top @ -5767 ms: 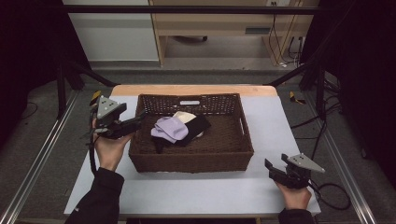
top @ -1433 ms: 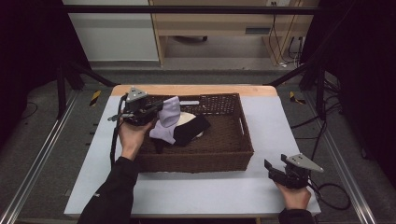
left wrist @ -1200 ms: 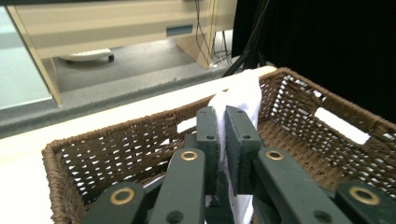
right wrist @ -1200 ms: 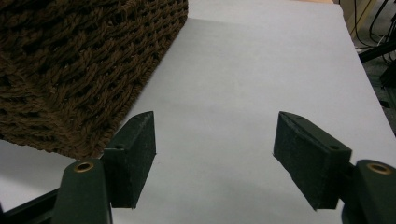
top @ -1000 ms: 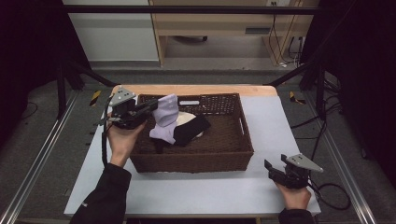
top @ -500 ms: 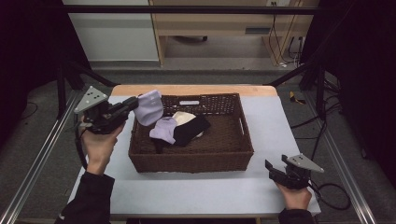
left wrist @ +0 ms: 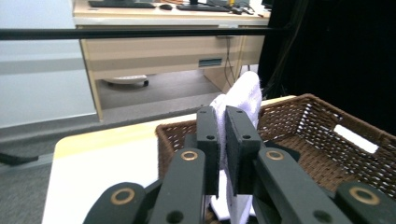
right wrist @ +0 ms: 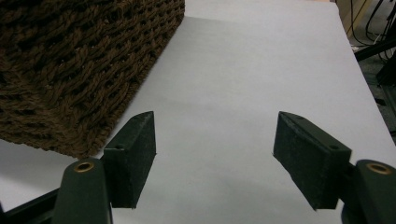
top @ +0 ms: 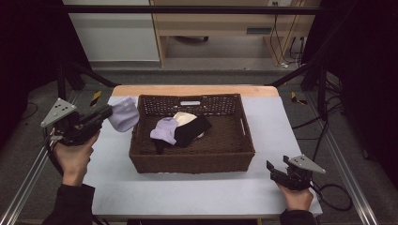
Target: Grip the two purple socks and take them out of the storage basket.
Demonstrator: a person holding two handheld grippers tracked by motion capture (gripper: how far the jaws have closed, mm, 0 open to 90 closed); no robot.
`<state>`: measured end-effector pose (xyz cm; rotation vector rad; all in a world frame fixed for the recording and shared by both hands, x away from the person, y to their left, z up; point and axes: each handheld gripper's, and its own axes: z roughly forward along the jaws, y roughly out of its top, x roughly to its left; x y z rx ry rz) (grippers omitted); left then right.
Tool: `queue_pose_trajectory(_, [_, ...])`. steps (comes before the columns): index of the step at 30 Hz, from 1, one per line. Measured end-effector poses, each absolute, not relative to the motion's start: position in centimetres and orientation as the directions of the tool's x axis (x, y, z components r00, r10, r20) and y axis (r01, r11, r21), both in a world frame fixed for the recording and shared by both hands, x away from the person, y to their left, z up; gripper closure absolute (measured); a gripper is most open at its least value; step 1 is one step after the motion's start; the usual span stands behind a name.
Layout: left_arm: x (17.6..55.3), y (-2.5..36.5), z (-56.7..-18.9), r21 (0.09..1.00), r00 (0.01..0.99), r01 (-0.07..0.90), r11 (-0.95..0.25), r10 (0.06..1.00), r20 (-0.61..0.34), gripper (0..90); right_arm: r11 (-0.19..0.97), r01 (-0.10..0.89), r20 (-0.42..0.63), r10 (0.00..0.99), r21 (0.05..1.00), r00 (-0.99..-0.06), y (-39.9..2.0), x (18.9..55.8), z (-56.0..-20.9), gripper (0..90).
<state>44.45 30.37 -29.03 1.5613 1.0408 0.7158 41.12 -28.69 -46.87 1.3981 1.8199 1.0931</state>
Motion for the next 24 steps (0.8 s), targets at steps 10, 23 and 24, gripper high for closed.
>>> queue_pose_trajectory(10, [43.8, 33.7, -32.2, 0.953, 0.366, 0.302, 0.004, 0.923, -0.12, 83.7, 0.105, 0.481, 0.034, 0.962, 0.87, -0.271, -28.6, 41.1, -46.9, 29.9])
queue_pose_trajectory(23, [44.1, 34.9, -38.3, 0.903, 0.305, 0.43, 0.012, 0.939, -0.158, 83.7, 0.111, 0.481, 0.028, 0.962, 0.87, -0.271, -28.6, 41.0, -46.9, 29.9])
queue_pose_trajectory(24, [44.2, 34.9, -38.6, 0.9, 0.299, 0.437, 0.008, 0.942, -0.153, 83.7, 0.112, 0.48, 0.026, 0.962, 0.87, -0.271, -28.6, 41.0, -46.9, 29.9])
